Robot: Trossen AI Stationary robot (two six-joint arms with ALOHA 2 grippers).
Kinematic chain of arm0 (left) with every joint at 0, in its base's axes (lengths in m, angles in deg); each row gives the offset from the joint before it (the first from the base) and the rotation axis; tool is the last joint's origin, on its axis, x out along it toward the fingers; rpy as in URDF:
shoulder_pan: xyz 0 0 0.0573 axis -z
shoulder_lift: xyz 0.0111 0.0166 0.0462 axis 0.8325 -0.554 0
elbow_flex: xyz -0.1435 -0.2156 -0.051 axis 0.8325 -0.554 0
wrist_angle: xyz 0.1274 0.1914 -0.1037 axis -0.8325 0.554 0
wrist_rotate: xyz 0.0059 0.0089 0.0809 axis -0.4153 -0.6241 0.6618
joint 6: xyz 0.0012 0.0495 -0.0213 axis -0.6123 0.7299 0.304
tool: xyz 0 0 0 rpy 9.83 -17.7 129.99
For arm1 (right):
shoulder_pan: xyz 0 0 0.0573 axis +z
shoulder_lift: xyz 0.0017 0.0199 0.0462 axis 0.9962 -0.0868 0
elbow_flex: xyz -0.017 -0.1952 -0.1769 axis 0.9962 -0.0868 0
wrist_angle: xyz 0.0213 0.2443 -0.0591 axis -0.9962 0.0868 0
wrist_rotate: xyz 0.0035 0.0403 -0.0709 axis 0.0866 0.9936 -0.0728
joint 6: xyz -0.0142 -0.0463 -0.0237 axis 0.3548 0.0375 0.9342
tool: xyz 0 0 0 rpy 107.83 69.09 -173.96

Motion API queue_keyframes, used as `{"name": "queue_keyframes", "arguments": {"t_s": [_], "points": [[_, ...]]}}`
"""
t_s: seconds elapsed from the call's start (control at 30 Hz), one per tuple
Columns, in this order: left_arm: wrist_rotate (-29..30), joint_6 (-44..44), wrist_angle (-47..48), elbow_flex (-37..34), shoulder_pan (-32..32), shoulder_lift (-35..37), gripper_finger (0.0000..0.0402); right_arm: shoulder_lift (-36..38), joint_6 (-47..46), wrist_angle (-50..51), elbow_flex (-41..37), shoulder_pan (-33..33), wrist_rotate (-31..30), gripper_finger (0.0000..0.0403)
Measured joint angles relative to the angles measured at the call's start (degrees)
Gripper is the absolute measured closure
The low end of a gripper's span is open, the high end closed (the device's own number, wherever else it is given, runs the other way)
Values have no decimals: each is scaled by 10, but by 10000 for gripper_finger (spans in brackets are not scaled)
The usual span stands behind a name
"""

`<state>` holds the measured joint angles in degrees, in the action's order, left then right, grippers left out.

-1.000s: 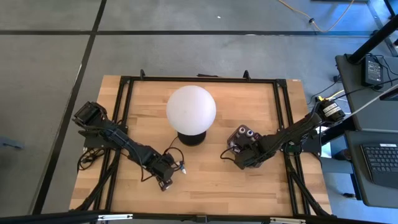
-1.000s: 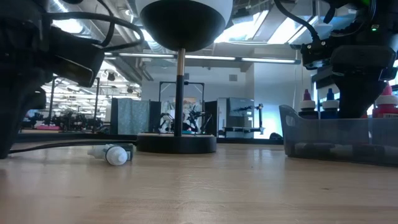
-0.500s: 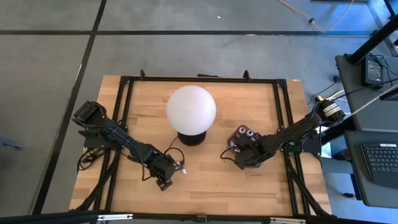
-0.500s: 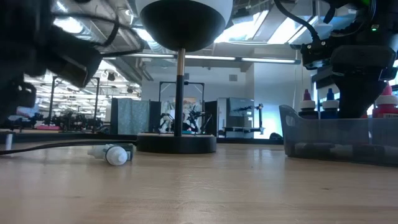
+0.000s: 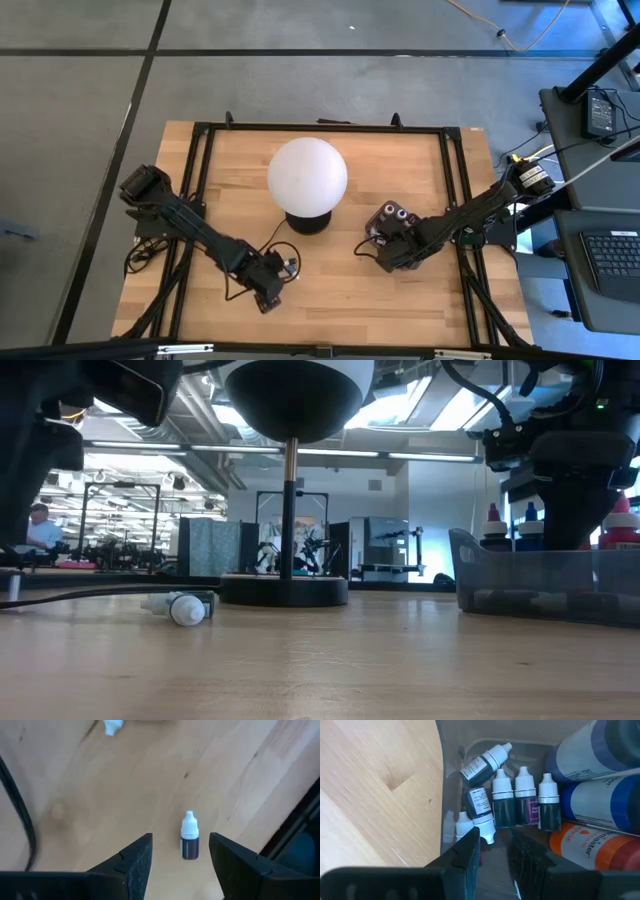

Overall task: Pick & Place food coloring
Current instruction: Put the small pink food coloring bottle into the black container

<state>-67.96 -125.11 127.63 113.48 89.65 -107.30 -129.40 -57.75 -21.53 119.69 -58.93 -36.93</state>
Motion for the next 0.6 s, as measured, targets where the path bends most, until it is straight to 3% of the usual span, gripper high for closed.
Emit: {"name": "queue_keyframes", "arguments": {"t_s": [0.23,0.6], "points": [[-2,11,0,21,7,-29,211,0,0,-16,0,0,0,297],[-69,2,-23,24,7,-87,211,0,0,-19,0,0,0,297]]}}
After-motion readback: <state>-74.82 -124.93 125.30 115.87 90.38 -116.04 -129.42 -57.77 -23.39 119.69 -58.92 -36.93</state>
